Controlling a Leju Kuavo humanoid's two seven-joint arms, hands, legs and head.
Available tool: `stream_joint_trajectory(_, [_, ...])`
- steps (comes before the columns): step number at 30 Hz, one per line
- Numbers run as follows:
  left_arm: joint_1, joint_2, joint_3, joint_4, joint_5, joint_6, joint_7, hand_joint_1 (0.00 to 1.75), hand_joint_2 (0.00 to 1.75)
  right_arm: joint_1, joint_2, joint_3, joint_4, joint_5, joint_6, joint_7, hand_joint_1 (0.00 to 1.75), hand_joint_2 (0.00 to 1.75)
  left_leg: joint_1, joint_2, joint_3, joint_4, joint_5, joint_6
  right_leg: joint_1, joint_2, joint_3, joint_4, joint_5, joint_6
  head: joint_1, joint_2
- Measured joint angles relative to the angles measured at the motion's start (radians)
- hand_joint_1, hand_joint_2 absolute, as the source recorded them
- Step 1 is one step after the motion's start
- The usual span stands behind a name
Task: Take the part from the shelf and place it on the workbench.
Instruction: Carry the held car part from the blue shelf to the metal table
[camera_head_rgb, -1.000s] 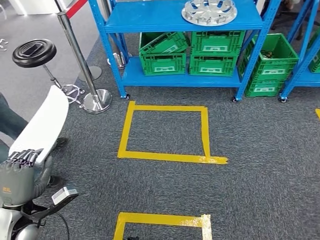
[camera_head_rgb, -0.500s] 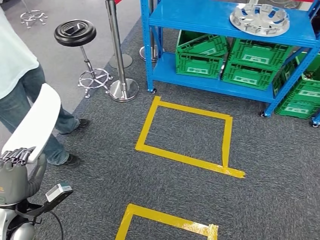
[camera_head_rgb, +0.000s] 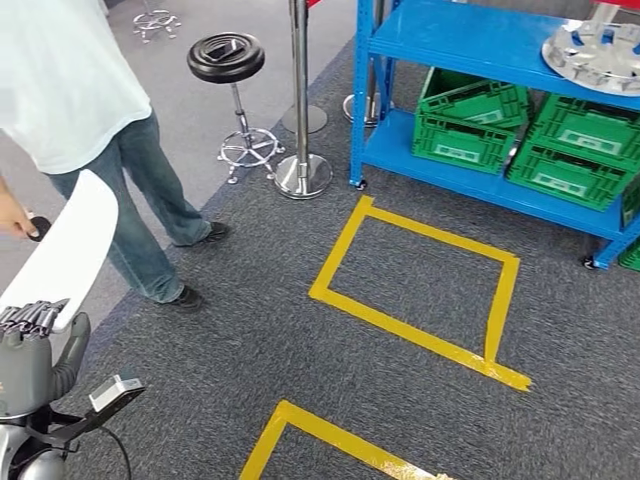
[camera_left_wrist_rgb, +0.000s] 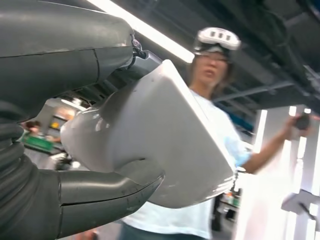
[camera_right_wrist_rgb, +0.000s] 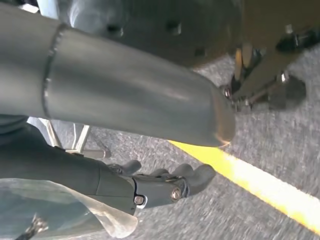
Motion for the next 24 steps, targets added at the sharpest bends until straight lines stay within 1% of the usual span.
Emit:
stream_joint_trajectory(1, [0.001, 0.0, 0.0, 0.0, 0.0, 0.0, -0.001, 1.75, 1.75, 0.001, 0.0, 0.0, 0.0, 0.0, 0.001, 0.0, 0.0, 0.0, 0.006, 0.007, -0.02, 0.04, -0.008, -0.005, -0.001, -0.015, 0.001, 0.0, -0.002, 0.001, 0.0, 0.0])
stream_joint_trajectory(2, [0.002, 0.0, 0.0, 0.0, 0.0, 0.0, -0.002, 1.75, 1.75, 0.001, 0.0, 0.001, 0.0, 0.0, 0.002, -0.001, 0.0, 0.0, 0.012, 0.011, -0.022, 0.043, 0.002, -0.01, -0.002, -0.03, 0.004, 0.0, -0.005, 0.004, 0.0, 0.0])
stream_joint_trajectory(3, [0.002, 0.0, 0.001, 0.0, 0.0, 0.0, -0.003, 1.75, 1.75, 0.0, 0.0, 0.001, 0.0, -0.001, 0.003, -0.002, 0.0, 0.0, 0.017, 0.017, -0.004, 0.007, 0.03, -0.014, -0.004, -0.044, 0.008, 0.0, -0.009, 0.008, 0.0, 0.0])
stream_joint_trajectory(4, [0.002, 0.0, 0.002, 0.0, 0.0, 0.0, -0.004, 1.75, 1.75, -0.001, 0.0, 0.002, 0.0, -0.001, 0.004, -0.003, 0.0, 0.0, 0.021, 0.031, 0.031, -0.059, 0.067, -0.017, -0.006, -0.056, 0.013, 0.0, -0.013, 0.013, 0.0, 0.0])
stream_joint_trajectory(5, [0.002, 0.0, 0.004, 0.0, 0.0, 0.0, -0.004, 1.75, 1.75, -0.002, 0.0, 0.003, 0.0, -0.001, 0.005, -0.004, 0.0, 0.0, 0.019, 0.058, 0.067, -0.125, 0.091, -0.02, -0.006, -0.067, 0.018, 0.0, -0.018, 0.02, -0.001, 0.0])
stream_joint_trajectory(6, [0.0, 0.0, 0.006, 0.0, 0.0, 0.0, -0.005, 1.75, 1.75, -0.003, 0.0, 0.005, 0.001, -0.002, 0.005, -0.005, 0.0, 0.0, 0.016, 0.08, 0.094, -0.178, 0.106, -0.016, -0.004, -0.077, 0.02, -0.001, -0.024, 0.028, -0.003, 0.0])
stream_joint_trajectory(7, [0.0, 0.0, 0.008, 0.0, 0.0, 0.0, -0.007, 1.75, 1.75, -0.004, -0.001, 0.007, 0.002, -0.003, 0.005, -0.006, 0.0, 0.0, 0.012, 0.096, 0.109, -0.207, 0.108, -0.01, -0.001, -0.087, 0.023, -0.003, -0.029, 0.035, -0.004, 0.0])
stream_joint_trajectory(8, [0.0, 0.0, 0.009, 0.0, 0.0, 0.0, -0.01, 1.75, 1.75, -0.005, -0.001, 0.009, 0.002, -0.005, 0.006, -0.007, 0.0, 0.0, 0.007, 0.1, 0.111, -0.215, 0.1, -0.001, 0.002, -0.097, 0.026, -0.006, -0.032, 0.042, -0.004, 0.0])
stream_joint_trajectory(9, [0.0, 0.0, 0.011, 0.0, 0.001, 0.0, -0.013, 1.75, 1.75, -0.007, -0.001, 0.01, 0.002, -0.007, 0.006, -0.008, 0.0, 0.0, 0.006, 0.086, 0.109, -0.217, 0.1, 0.01, 0.004, -0.109, 0.034, -0.01, -0.035, 0.047, -0.004, 0.0])
stream_joint_trajectory(10, [0.002, 0.0, 0.014, -0.001, 0.003, 0.0, -0.016, 1.75, 1.75, -0.009, 0.0, 0.011, 0.002, -0.009, 0.006, -0.009, 0.0, 0.0, 0.007, 0.073, 0.109, -0.219, 0.1, 0.019, 0.002, -0.114, 0.04, -0.013, -0.038, 0.053, -0.002, 0.0])
stream_joint_trajectory(11, [0.003, 0.0, 0.016, -0.002, 0.004, 0.0, -0.019, 1.75, 1.75, -0.01, 0.0, 0.012, 0.002, -0.01, 0.006, -0.009, 0.0, 0.0, 0.008, 0.061, 0.11, -0.222, 0.101, 0.027, 0.0, -0.101, 0.042, -0.006, -0.047, 0.056, -0.001, 0.0])
stream_joint_trajectory(12, [0.001, 0.0, 0.018, -0.003, 0.006, 0.0, -0.021, 1.75, 1.75, -0.011, 0.0, 0.013, 0.002, -0.011, 0.006, -0.01, 0.0, 0.0, 0.008, 0.048, 0.11, -0.224, 0.103, 0.035, -0.002, -0.075, 0.032, 0.02, -0.066, 0.058, 0.002, 0.0])
stream_joint_trajectory(13, [0.0, 0.0, 0.019, -0.003, 0.007, 0.0, -0.022, 1.75, 1.75, -0.01, 0.001, 0.014, 0.002, -0.011, 0.006, -0.01, 0.0, 0.0, 0.009, 0.036, 0.111, -0.226, 0.104, 0.043, -0.003, -0.04, 0.006, 0.071, -0.093, 0.057, 0.006, 0.0])
stream_joint_trajectory(14, [-0.003, -0.001, 0.019, -0.004, 0.007, 0.0, -0.022, 1.75, 1.75, -0.009, 0.001, 0.015, 0.002, -0.012, 0.006, -0.01, 0.0, 0.0, 0.006, 0.024, 0.111, -0.225, 0.103, 0.048, -0.001, -0.009, -0.03, 0.141, -0.124, 0.054, 0.009, 0.0])
stream_joint_trajectory(15, [-0.004, -0.001, 0.019, -0.004, 0.007, 0.0, -0.022, 1.75, 1.75, -0.007, 0.001, 0.016, 0.002, -0.013, 0.006, -0.009, 0.0, 0.0, 0.003, 0.009, 0.111, -0.225, 0.102, 0.052, 0.001, 0.009, -0.074, 0.216, -0.15, 0.051, 0.011, 0.0])
stream_joint_trajectory(16, [-0.004, -0.002, 0.019, -0.004, 0.008, 0.0, -0.022, 1.75, 1.75, -0.005, 0.001, 0.017, 0.002, -0.014, 0.006, -0.009, 0.0, 0.0, 0.0, -0.006, 0.112, -0.225, 0.101, 0.055, 0.004, 0.016, -0.111, 0.272, -0.161, 0.048, 0.012, 0.0])
stream_joint_trajectory(17, [-0.004, -0.002, 0.019, -0.004, 0.008, 0.0, -0.022, 1.75, 1.75, -0.004, 0.001, 0.017, 0.002, -0.015, 0.006, -0.008, 0.0, 0.0, -0.004, -0.021, 0.114, -0.225, 0.099, 0.056, 0.006, 0.019, -0.134, 0.293, -0.15, 0.043, 0.012, 0.0])
stream_joint_trajectory(18, [-0.004, -0.002, 0.019, -0.003, 0.008, 0.0, -0.022, 1.75, 1.75, -0.003, 0.001, 0.018, 0.002, -0.015, 0.006, -0.007, 0.0, 0.0, -0.007, -0.037, 0.117, -0.225, 0.099, 0.057, 0.008, 0.023, -0.138, 0.273, -0.118, 0.038, 0.012, 0.0])
stream_joint_trajectory(19, [-0.005, -0.002, 0.019, -0.003, 0.008, 0.0, -0.022, 1.75, 1.75, -0.003, 0.001, 0.019, 0.002, -0.016, 0.006, -0.006, 0.0, 0.0, -0.009, -0.053, 0.121, -0.225, 0.097, 0.058, 0.01, 0.032, -0.122, 0.216, -0.072, 0.031, 0.012, 0.0])
stream_joint_trajectory(20, [-0.005, -0.002, 0.019, -0.003, 0.008, 0.0, -0.022, 1.75, 1.75, -0.003, 0.001, 0.019, 0.002, -0.016, 0.005, -0.004, 0.0, 0.0, -0.011, -0.067, 0.124, -0.225, 0.096, 0.058, 0.011, 0.055, -0.099, 0.146, -0.03, 0.023, 0.012, 0.0])
stream_joint_trajectory(21, [-0.007, -0.002, 0.019, -0.003, 0.008, 0.0, -0.022, 1.75, 1.75, -0.003, 0.001, 0.021, 0.002, -0.017, 0.005, -0.003, 0.0, 0.0, -0.013, -0.081, 0.125, -0.223, 0.094, 0.057, 0.01, 0.076, -0.075, 0.082, 0.0, 0.018, 0.011, 0.0])
stream_joint_trajectory(22, [-0.008, -0.001, 0.018, -0.003, 0.008, 0.0, -0.022, 1.75, 1.75, -0.004, 0.001, 0.022, 0.002, -0.018, 0.004, -0.002, 0.0, 0.0, -0.013, -0.093, 0.124, -0.222, 0.093, 0.054, 0.01, 0.093, -0.057, 0.04, 0.015, 0.015, 0.011, 0.0])
stream_joint_trajectory(23, [-0.008, 0.0, 0.018, -0.003, 0.008, 0.0, -0.021, 1.75, 1.75, -0.004, 0.001, 0.023, 0.002, -0.018, 0.004, 0.001, 0.0, 0.0, -0.011, -0.105, 0.122, -0.221, 0.094, 0.049, 0.011, 0.101, -0.047, 0.022, 0.017, 0.014, 0.011, 0.0])
stream_joint_trajectory(24, [-0.008, 0.002, 0.018, -0.003, 0.008, 0.0, -0.019, 1.75, 1.75, -0.004, 0.001, 0.024, 0.002, -0.019, 0.003, 0.002, 0.0, 0.0, -0.009, -0.118, 0.119, -0.222, 0.095, 0.043, 0.012, 0.093, -0.041, 0.015, 0.016, 0.014, 0.012, 0.0])
